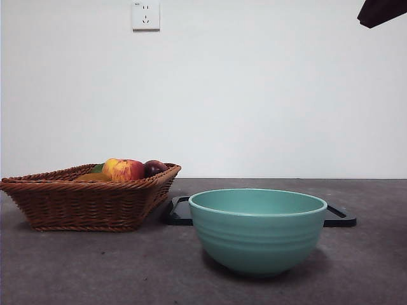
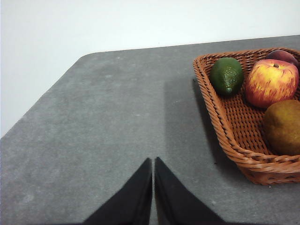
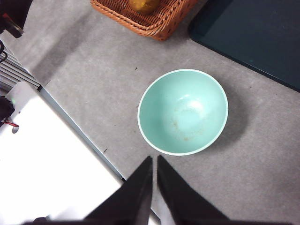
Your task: Pick up the wifruite, put it on the bowl, pick up the plate, put it on desk
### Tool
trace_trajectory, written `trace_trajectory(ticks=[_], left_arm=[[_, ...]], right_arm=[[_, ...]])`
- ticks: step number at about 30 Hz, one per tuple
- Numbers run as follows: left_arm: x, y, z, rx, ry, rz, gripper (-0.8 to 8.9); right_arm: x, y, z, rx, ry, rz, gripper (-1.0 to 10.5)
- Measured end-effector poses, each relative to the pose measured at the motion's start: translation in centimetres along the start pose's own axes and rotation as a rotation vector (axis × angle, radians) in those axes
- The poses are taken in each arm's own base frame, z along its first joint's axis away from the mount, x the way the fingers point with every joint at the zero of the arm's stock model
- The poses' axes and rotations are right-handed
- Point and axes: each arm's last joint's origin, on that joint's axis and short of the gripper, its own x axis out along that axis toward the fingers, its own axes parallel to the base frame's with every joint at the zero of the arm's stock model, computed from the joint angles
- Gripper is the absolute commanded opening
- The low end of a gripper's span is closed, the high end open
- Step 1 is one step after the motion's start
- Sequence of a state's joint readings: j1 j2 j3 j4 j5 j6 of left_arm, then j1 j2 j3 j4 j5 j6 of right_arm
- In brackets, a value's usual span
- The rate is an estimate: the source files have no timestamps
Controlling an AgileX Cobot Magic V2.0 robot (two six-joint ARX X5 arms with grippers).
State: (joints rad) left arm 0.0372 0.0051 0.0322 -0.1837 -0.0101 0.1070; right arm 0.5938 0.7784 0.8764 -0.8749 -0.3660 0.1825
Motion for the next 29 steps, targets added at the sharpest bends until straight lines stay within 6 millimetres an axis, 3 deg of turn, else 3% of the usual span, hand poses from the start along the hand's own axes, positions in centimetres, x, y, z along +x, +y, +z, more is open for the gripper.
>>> trace_trajectory(ticks=[17,24,29], left_arm=[[0.0,0.0,0.0,0.0,0.0,0.0,0.08],[0.0,0.0,0.0,0.0,0.0,0.0,0.08],[0.0,0.0,0.0,0.0,0.0,0.0,0.08]], right_arm=[[-0.4,-0.2,0.2,-0.041,-0.043,-0.032,0.1],[-3.2,-1.9,0.8,-0.102,-0.368,-0.212,0.1],[-4.1,-4.6,-1.9,-0.048,-0.614,-0.498,0.1]])
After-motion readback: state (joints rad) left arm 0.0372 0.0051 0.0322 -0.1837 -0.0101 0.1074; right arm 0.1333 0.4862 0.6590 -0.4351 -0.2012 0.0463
